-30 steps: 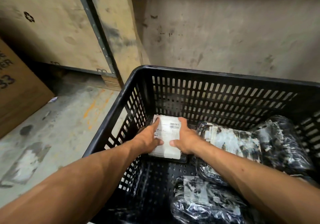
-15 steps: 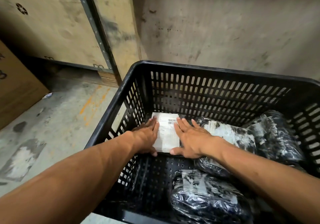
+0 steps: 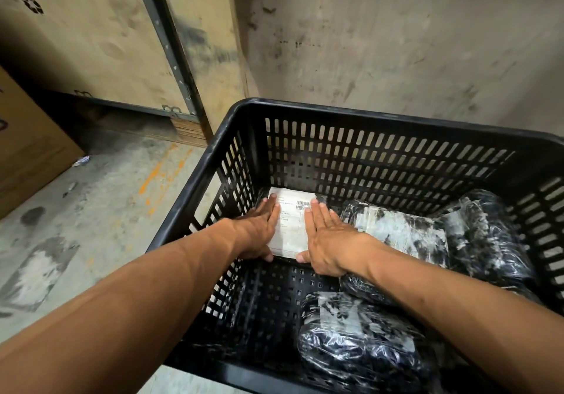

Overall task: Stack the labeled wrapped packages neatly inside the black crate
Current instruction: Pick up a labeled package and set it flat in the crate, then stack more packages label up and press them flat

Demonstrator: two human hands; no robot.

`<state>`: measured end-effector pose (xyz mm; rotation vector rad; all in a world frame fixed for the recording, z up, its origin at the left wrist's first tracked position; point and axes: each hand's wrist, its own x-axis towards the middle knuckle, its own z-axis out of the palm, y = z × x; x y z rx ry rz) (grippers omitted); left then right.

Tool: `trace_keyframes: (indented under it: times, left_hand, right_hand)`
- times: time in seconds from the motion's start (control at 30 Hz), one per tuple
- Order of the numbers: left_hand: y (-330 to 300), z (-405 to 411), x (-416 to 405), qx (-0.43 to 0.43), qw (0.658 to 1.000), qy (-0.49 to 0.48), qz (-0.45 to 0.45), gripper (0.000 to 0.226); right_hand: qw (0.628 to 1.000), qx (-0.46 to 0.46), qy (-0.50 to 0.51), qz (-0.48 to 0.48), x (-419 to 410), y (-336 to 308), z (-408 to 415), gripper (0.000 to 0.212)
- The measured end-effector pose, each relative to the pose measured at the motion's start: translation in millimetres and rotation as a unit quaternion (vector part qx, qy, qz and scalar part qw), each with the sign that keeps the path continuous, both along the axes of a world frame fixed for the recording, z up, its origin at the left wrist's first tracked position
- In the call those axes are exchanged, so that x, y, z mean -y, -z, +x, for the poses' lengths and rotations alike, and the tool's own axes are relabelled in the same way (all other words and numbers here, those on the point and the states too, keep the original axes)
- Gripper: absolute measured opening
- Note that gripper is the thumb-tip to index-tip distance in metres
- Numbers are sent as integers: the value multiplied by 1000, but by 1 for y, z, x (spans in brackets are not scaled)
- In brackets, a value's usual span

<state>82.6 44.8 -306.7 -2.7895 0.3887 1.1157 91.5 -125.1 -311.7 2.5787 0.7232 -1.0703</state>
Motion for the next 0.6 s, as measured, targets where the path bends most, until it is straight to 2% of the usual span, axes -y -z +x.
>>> trace_keyframes:
  times: [0.33,0.43,0.6]
  left_hand:
    - [5,4,-2,-2,1000,5,3,107]
    - [3,0,-1,16,1000,-1,1,110]
    - [-5,-12,9,8,993,-51,-105,121]
  right_hand:
    - [1000,-18,-1,-6,-3,-3,6,97]
    - [998,-8,-29,47,10,-13,8,92]
    - [989,31,-62,128,57,-38,11,85]
